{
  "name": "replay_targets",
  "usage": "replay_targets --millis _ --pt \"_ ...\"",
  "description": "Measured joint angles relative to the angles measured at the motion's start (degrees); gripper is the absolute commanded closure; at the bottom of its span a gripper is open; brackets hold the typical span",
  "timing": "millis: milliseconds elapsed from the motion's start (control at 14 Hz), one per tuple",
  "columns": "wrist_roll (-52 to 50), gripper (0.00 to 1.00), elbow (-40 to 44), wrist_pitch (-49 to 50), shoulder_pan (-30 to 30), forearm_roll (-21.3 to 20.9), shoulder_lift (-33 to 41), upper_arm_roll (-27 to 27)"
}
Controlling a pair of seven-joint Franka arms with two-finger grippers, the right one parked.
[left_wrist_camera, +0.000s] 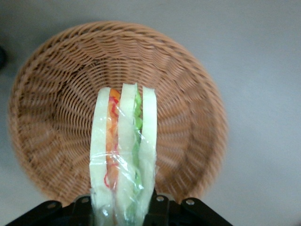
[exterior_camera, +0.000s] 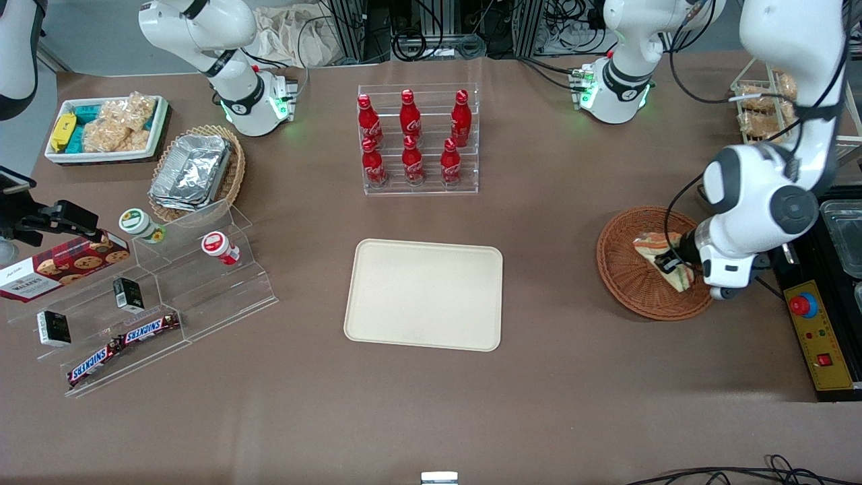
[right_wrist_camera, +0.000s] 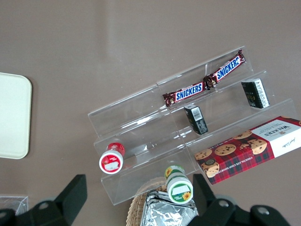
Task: Place sandwich from basket to tray
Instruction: 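Lift the sandwich and carry it with the left gripper toward the beige tray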
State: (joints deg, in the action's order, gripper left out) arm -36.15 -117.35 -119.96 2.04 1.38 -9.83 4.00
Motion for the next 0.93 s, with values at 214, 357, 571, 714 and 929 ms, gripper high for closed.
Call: replay_targets --millis 214,357,571,714,929 --pt "-0.22 1.00 9.63 12.79 -0.33 0.02 2.78 7.22" --pt "-0.35 1.00 11.09 12.58 -0.51 0.03 2.19 13.16" --pt "-0.45 1.00 11.12 3.91 -1.10 -0.12 -1.85 20.73" --pt "-0.42 1.00 11.13 -3.33 -3.48 -2.19 -5.95 23.12" --pt "-1.27 1.00 11.17 -14.37 -8.74 -6.29 -12.92 23.49"
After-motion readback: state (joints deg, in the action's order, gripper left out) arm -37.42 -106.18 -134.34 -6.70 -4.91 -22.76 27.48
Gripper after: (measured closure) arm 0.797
